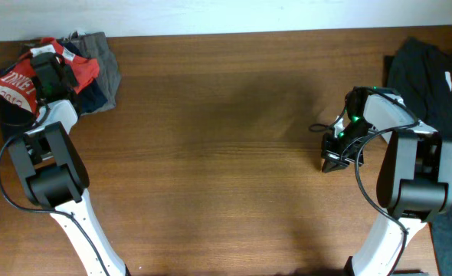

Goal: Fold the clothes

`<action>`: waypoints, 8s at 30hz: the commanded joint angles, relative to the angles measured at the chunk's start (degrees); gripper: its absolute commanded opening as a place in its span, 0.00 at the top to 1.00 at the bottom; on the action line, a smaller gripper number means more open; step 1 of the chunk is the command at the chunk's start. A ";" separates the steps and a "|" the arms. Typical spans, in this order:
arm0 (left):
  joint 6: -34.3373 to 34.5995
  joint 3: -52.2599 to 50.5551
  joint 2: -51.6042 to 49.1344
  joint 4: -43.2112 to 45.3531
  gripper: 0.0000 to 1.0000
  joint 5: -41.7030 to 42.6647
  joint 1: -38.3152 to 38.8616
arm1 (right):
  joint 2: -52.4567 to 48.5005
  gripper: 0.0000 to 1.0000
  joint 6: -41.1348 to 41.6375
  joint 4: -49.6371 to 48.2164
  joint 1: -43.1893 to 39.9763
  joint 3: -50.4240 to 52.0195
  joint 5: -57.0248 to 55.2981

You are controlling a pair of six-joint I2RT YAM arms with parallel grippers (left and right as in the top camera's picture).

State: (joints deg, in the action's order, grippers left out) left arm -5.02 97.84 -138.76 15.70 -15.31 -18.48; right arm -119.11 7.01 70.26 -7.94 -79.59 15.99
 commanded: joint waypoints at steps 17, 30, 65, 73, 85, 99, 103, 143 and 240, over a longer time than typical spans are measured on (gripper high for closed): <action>-0.42 -0.20 40.54 -41.77 0.01 8.66 12.55 | 16.46 0.96 -14.73 12.26 0.17 0.20 20.96; -0.70 -7.61 64.04 -66.49 0.01 27.58 21.57 | 56.11 0.74 -17.62 22.75 0.20 0.20 20.74; -0.66 -59.60 96.43 -44.89 0.01 30.97 25.24 | 91.38 0.01 0.57 18.01 0.00 0.31 -9.20; -0.66 -59.60 94.75 -44.92 0.01 30.97 25.24 | 91.38 0.01 0.59 18.01 0.00 0.31 -9.18; -0.66 -59.60 94.57 -44.89 0.01 30.97 25.24 | 91.38 0.01 0.55 18.18 0.00 0.31 -9.25; -0.66 -59.60 94.57 -44.89 0.01 30.97 25.24 | 101.31 0.01 -2.49 -10.80 0.11 26.21 -10.29; -0.66 -59.60 94.57 -44.89 0.01 30.97 25.24 | 109.46 0.01 -2.47 -25.00 2.60 42.69 -7.37; -0.66 -59.60 94.57 -44.89 0.01 30.97 25.24 | 118.86 0.01 -2.45 -66.40 1.86 79.28 -9.16; 9.31 -97.33 138.46 -20.02 0.01 19.78 17.42 | 118.86 0.01 -2.45 -66.40 1.86 79.28 -9.16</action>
State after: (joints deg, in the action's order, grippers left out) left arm 4.16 0.97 -0.84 -4.27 5.26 -0.80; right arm -0.80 4.51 3.42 -5.65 -0.58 7.33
